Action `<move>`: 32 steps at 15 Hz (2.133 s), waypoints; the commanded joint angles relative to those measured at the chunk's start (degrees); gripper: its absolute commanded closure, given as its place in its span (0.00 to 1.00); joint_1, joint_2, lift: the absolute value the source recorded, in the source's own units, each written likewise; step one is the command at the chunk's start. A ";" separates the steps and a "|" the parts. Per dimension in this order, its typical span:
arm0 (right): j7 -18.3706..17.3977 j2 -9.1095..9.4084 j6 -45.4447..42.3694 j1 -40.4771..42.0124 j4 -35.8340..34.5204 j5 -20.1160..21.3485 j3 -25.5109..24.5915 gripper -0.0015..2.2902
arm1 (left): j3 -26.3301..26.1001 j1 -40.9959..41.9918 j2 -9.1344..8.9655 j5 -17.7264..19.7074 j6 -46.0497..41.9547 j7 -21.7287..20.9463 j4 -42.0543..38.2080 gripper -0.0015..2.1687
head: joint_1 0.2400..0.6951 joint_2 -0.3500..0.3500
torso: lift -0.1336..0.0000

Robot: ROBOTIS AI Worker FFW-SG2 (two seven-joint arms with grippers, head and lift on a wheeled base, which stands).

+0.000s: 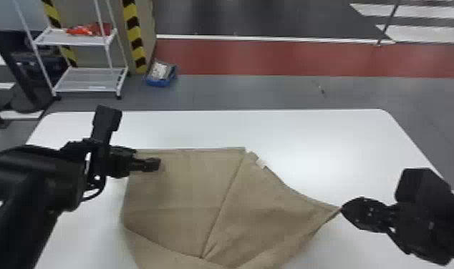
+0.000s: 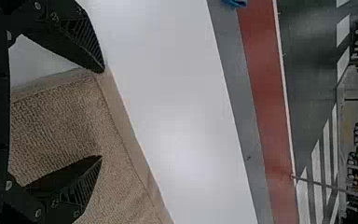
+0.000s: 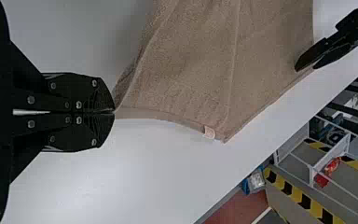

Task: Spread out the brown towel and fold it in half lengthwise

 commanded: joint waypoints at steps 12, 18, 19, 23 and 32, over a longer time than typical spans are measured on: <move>-0.03 0.13 0.00 -0.04 0.16 -0.22 -0.23 0.61 | 1.38 -0.15 0.01 0.68 -0.49 -1.00 0.33 0.74 | 1.00 0.46 | 0.07; -3.63 0.30 -0.70 -3.03 1.48 -4.71 -7.97 0.61 | 8.23 3.98 0.01 1.91 3.20 1.90 -11.36 0.99 | 1.00 0.46 | 0.07; -3.63 0.48 -0.70 -3.64 1.57 -5.32 -9.99 0.61 | 10.08 4.07 0.01 2.35 5.48 2.08 -12.51 0.99 | 1.00 0.44 | 0.07; -2.23 2.15 -1.76 -2.41 2.18 -8.57 -19.39 0.61 | 18.25 8.20 0.53 5.25 7.94 3.39 -15.05 0.99 | 1.00 0.44 | 0.07; 3.76 7.33 -9.84 3.74 2.98 -11.74 -31.26 0.61 | 26.25 23.75 0.09 7.89 13.04 8.32 -29.38 0.99 | 1.00 0.43 | 0.07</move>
